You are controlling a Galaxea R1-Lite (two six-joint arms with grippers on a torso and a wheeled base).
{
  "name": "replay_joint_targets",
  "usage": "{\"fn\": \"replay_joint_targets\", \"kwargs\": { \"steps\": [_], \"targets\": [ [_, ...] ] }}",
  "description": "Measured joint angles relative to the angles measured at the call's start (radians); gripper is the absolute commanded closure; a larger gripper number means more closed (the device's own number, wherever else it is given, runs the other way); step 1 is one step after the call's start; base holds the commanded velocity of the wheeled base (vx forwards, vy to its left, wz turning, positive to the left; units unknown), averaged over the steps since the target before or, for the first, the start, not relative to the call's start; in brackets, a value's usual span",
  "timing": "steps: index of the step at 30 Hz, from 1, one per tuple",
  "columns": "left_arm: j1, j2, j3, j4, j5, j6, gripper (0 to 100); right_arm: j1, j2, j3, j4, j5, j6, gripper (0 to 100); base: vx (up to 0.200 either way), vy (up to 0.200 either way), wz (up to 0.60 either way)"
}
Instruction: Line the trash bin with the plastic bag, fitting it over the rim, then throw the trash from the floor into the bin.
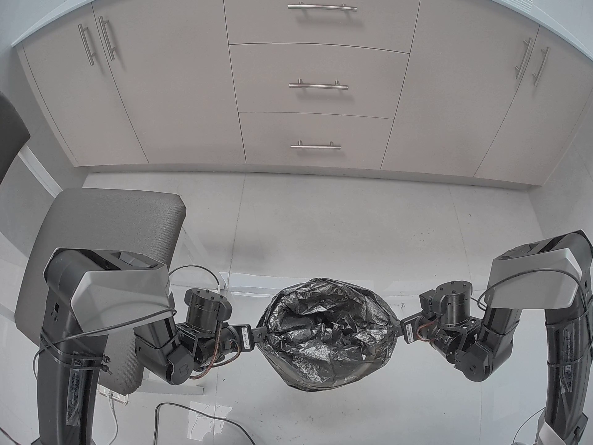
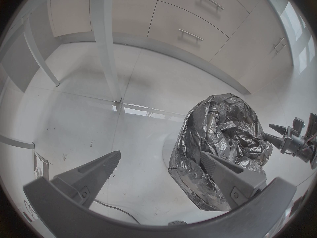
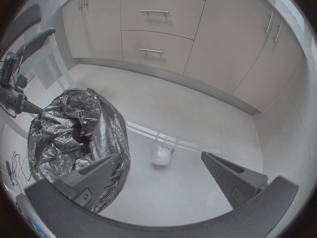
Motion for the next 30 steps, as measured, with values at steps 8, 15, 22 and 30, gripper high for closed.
{"fn": "replay_joint_targets", "kwargs": {
  "steps": [8,15,22,30],
  "targets": [
    [0.000,0.001,0.000,0.000,0.000,0.001,0,-0.011,0.064,-0.091,0.009,0.005,-0.025,0,0.000,0.000,0.00],
    [0.000,0.001,0.000,-0.001,0.000,0.001,0,-0.024,0.125,-0.178,0.052,0.005,-0.061,0,0.000,0.000,0.00],
    [0.000,0.001,0.000,-0.002,0.001,0.001,0,-0.055,0.144,-0.268,0.162,0.007,-0.078,0,0.000,0.000,0.00],
    [0.000,0.001,0.000,-0.001,0.001,0.003,0,-0.064,0.155,-0.363,0.246,0.009,-0.081,0,0.000,0.000,0.00]
  ]
}}
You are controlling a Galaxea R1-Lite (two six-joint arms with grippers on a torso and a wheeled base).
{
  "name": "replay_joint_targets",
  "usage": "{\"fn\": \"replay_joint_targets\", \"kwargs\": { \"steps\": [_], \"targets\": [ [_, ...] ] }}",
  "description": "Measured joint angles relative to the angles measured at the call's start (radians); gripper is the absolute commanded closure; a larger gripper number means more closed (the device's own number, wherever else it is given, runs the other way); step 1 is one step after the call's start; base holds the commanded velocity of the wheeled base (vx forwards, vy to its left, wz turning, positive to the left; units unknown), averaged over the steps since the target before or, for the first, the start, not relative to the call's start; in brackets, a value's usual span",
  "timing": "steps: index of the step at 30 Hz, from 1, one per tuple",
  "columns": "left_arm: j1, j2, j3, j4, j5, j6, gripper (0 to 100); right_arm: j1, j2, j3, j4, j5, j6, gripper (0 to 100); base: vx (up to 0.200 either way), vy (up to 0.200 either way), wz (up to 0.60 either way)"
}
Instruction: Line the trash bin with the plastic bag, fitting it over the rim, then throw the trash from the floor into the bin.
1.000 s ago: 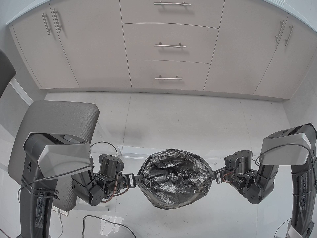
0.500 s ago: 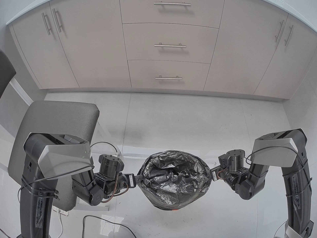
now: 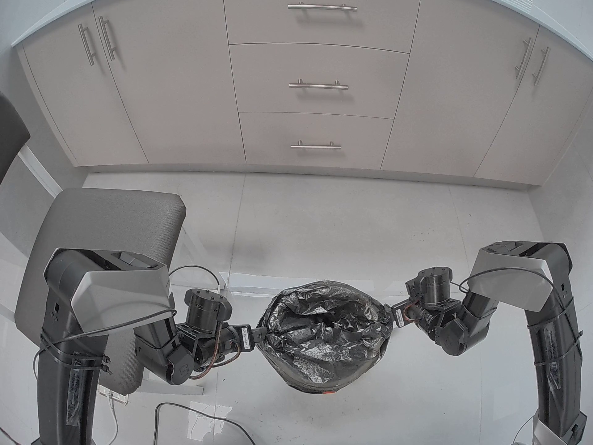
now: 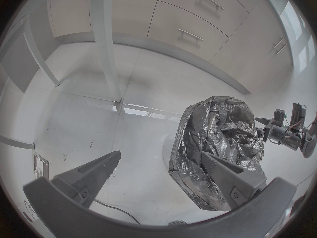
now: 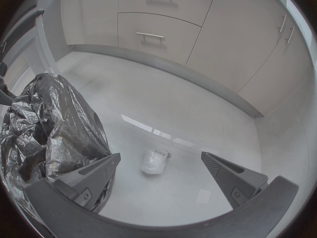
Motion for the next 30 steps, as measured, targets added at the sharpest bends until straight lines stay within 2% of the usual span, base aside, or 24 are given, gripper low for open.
{"fn": "replay_joint_targets", "kwargs": {
  "steps": [10,17,26,30],
  "targets": [
    [0.000,0.001,0.000,0.000,0.000,0.000,0,-0.001,-0.007,-0.009,0.006,0.002,0.003,0,0.000,0.000,0.00],
    [0.000,0.001,0.000,0.000,0.000,0.000,0,0.015,-0.117,0.047,-0.002,0.010,0.012,0,0.000,0.000,0.00],
    [-0.001,0.000,0.004,-0.002,0.000,-0.001,0,0.189,-0.283,0.174,-0.008,0.013,0.018,0,0.000,0.000,0.00],
    [-0.018,-0.011,0.015,-0.003,0.005,-0.008,0,0.234,-0.290,0.191,-0.043,0.011,0.050,0,0.000,0.000,0.00]
  ]
}}
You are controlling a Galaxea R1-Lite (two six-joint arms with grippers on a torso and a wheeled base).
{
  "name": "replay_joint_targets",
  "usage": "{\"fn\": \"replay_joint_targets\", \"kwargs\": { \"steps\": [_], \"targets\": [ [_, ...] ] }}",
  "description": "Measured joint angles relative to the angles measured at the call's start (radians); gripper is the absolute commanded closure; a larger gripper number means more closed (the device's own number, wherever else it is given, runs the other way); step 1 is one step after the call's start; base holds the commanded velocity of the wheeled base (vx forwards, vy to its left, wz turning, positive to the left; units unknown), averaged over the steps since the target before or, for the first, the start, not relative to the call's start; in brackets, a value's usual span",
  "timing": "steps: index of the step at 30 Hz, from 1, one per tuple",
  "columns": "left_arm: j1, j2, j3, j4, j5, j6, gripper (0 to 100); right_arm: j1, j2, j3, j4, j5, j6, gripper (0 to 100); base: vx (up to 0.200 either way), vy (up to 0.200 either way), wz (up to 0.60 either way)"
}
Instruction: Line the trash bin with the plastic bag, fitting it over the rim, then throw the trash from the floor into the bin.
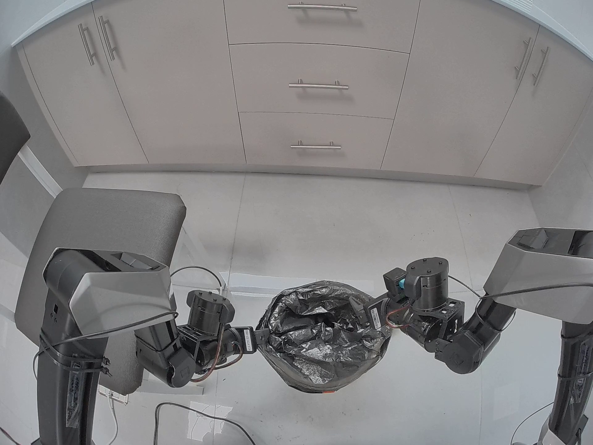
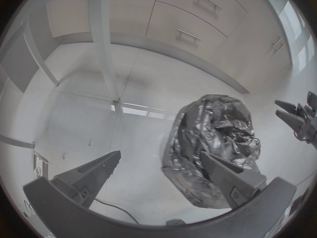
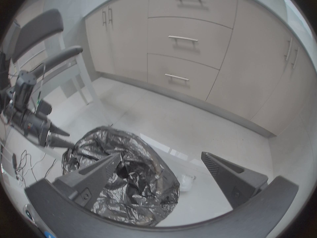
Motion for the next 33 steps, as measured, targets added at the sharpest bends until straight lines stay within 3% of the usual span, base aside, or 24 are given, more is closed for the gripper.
{"fn": "replay_joint_targets", "kwargs": {
  "steps": [8,14,22,33],
  "targets": [
    [-0.153,-0.071,0.039,0.005,0.071,-0.086,0,-0.001,0.040,0.005,-0.110,-0.002,0.055,0,0.000,0.000,0.00],
    [-0.236,-0.099,0.060,0.015,0.090,-0.098,0,-0.030,0.070,0.006,-0.140,0.002,0.075,0,0.000,0.000,0.00],
    [-0.264,-0.053,0.060,0.010,0.161,-0.012,0,-0.039,0.083,0.003,-0.142,0.003,0.076,0,0.000,0.000,0.00],
    [-0.280,0.012,-0.033,0.114,0.169,0.007,0,-0.039,0.090,-0.002,-0.142,0.004,0.076,0,0.000,0.000,0.00]
  ]
}}
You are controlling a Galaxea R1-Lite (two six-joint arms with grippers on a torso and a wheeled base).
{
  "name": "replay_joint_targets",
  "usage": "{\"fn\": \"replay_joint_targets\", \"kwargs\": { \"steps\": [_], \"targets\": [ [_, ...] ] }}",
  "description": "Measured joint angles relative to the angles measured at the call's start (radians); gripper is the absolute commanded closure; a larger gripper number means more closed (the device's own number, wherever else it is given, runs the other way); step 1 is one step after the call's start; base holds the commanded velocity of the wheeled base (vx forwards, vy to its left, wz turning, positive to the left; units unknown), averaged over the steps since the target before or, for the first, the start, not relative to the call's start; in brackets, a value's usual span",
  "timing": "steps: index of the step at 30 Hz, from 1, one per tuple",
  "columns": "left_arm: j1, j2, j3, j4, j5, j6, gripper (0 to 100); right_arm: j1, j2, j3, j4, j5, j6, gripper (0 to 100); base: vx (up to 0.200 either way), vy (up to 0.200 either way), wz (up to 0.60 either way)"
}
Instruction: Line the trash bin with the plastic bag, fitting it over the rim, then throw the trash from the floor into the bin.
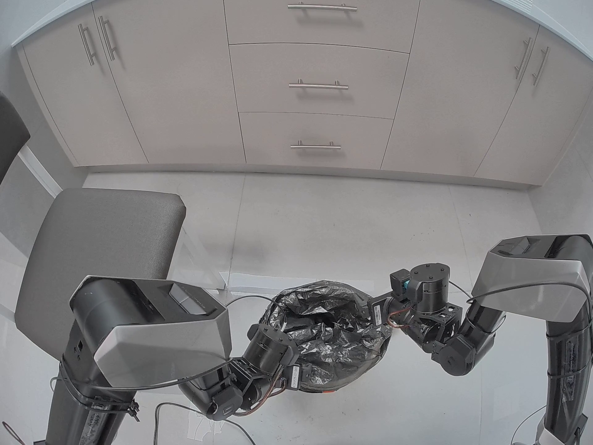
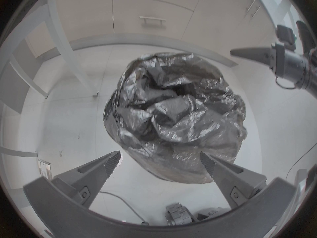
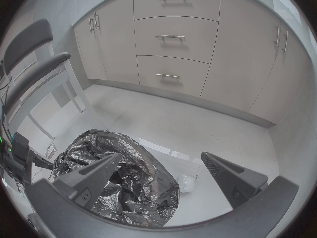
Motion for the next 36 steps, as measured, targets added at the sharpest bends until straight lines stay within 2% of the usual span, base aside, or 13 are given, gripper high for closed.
{"fn": "replay_joint_targets", "kwargs": {
  "steps": [8,14,21,25,36],
  "targets": [
    [0.003,0.010,-0.102,0.245,0.002,0.000,0,0.000,0.001,-0.001,-0.001,0.002,0.001,0,0.000,0.000,0.00],
    [0.013,0.013,-0.204,0.351,0.005,0.002,0,0.000,0.002,-0.001,-0.007,0.002,0.001,0,0.000,0.000,0.00],
    [0.019,0.015,-0.256,0.468,0.006,0.046,0,0.000,0.009,-0.004,-0.014,0.002,0.001,0,0.000,0.000,0.00],
    [0.020,0.013,-0.268,0.475,0.007,0.030,0,0.000,0.011,-0.005,-0.015,0.002,0.002,0,0.000,0.000,0.00],
    [0.023,-0.072,-0.248,0.451,-0.004,-0.111,0,0.000,0.012,-0.005,-0.016,0.003,0.001,0,0.000,0.000,0.00]
  ]
}}
